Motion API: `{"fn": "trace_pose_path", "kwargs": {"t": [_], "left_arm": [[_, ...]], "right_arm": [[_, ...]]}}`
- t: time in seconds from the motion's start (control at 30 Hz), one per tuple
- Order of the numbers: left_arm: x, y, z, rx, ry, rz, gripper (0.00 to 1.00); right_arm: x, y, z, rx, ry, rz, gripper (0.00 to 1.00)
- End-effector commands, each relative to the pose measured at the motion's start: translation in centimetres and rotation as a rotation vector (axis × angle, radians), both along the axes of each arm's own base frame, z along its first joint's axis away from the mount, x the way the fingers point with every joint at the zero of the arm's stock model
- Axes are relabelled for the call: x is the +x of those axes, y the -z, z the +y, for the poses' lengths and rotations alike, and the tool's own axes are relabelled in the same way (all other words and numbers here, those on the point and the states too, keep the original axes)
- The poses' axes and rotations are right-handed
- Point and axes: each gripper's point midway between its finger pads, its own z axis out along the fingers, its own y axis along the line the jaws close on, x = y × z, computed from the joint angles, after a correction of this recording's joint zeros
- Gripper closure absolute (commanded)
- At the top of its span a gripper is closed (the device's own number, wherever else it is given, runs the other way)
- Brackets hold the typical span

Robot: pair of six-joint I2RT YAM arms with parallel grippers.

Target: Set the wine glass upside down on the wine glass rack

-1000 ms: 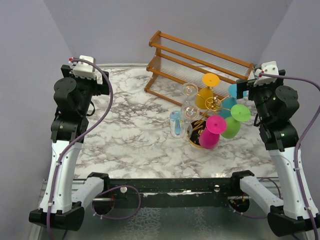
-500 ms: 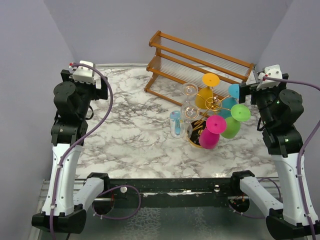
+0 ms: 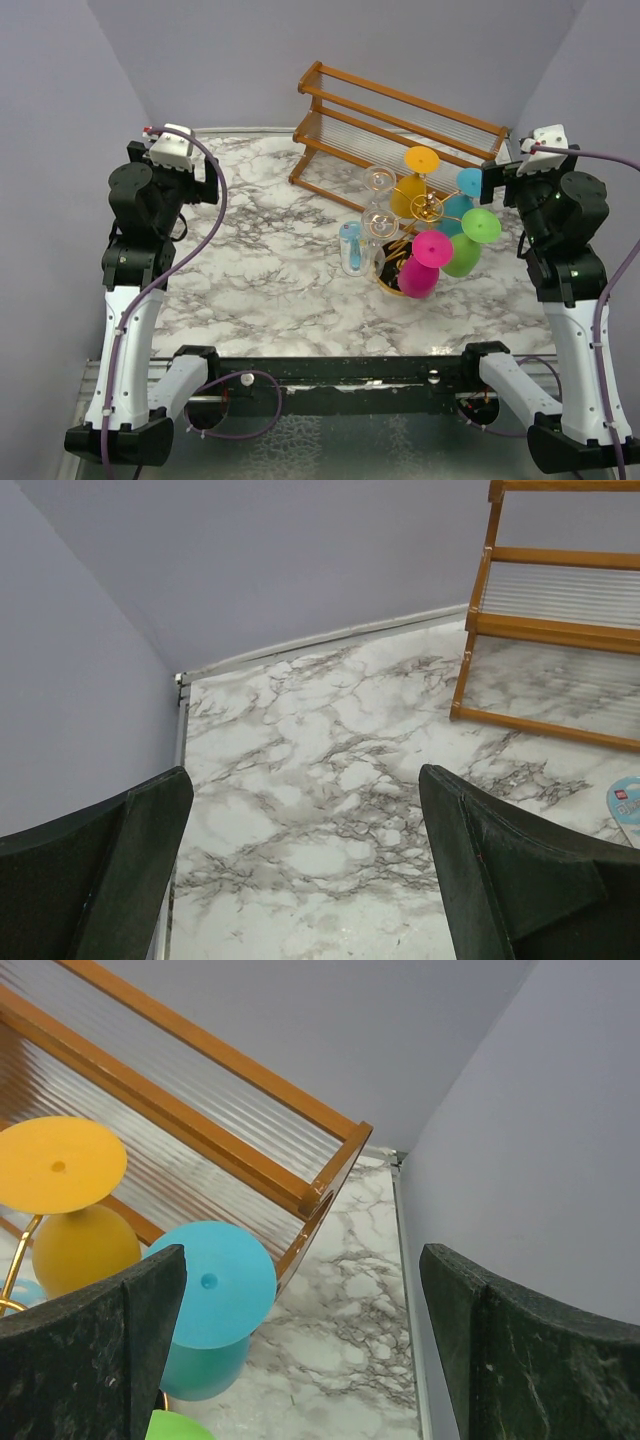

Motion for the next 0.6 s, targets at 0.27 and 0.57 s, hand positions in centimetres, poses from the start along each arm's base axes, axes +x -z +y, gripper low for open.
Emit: {"fn": "trace_pose_path", "kwargs": {"t": [0.27, 0.57], "left_arm": [[-0.38, -0.48, -0.08, -0.003, 0.013, -0.006, 0.01], [-0.85, -0.62, 0.17, -0.002, 0.002, -0.016, 0.01]], "right_arm": [[-0.55, -0.04, 0.95, 0.004, -0.065, 0.014, 0.00], [-0.85, 0.02, 1.21, 0.001, -0.085, 0.016, 0.00]]}}
